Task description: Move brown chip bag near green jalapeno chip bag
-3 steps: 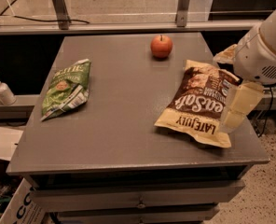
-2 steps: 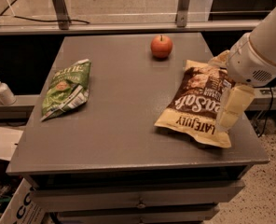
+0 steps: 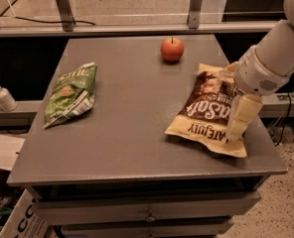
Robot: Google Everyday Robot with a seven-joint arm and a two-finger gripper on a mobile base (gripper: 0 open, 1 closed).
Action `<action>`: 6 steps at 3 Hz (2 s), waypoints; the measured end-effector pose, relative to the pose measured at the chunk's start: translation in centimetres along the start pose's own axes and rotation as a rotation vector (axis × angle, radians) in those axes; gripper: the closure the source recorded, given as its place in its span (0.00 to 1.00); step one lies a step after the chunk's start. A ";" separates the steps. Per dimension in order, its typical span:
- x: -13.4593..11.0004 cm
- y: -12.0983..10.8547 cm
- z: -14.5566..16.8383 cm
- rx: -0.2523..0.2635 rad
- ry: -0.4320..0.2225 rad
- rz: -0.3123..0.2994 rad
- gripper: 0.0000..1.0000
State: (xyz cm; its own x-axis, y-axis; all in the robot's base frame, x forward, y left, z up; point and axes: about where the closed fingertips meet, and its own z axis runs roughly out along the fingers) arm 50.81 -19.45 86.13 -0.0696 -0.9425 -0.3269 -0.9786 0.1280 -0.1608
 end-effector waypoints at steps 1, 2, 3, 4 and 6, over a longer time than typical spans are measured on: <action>0.5 -0.5 1.0 -0.001 0.003 0.002 0.17; 0.7 -0.8 1.4 0.001 0.002 -0.001 0.41; 0.8 -0.9 1.2 0.008 0.000 -0.004 0.64; 0.2 -1.1 -0.3 0.035 -0.010 -0.003 0.87; -3.8 -1.2 -5.1 0.086 -0.084 -0.035 1.00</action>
Offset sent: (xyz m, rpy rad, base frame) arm 0.0145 -0.0061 -0.0190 -0.0014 -0.0045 0.0005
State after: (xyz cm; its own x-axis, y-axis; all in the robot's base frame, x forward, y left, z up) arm 51.27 -17.62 92.29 -0.0159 -0.9183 -0.3957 -0.9597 0.1250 -0.2517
